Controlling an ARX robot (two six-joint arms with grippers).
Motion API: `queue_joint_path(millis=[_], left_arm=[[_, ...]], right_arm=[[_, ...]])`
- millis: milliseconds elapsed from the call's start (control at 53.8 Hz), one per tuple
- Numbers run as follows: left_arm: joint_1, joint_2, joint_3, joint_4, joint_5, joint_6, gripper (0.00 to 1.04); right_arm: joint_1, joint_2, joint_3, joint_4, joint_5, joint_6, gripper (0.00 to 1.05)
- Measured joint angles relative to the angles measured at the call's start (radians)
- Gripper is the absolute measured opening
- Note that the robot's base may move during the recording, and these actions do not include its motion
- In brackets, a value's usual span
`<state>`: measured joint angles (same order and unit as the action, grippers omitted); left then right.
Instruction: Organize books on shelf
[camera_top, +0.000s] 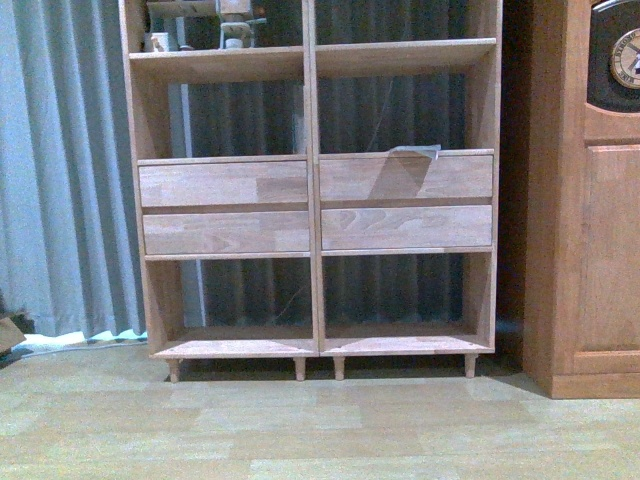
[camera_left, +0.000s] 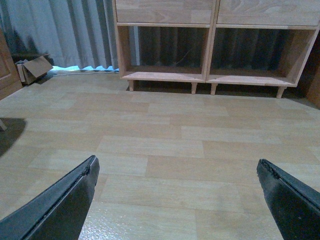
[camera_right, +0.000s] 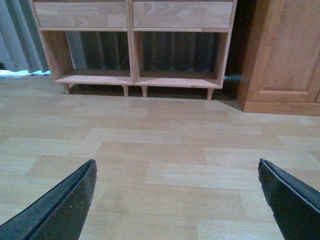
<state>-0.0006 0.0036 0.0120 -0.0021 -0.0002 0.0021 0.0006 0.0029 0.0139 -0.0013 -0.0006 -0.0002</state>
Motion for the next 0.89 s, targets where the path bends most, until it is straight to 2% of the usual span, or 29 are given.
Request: queue_joint_path(millis=[892], left_arm=[[0.000, 0.000, 0.000, 0.000, 0.000, 0.000, 0.97]], right_arm=[[0.000, 0.000, 0.000, 0.000, 0.000, 0.000, 0.98]])
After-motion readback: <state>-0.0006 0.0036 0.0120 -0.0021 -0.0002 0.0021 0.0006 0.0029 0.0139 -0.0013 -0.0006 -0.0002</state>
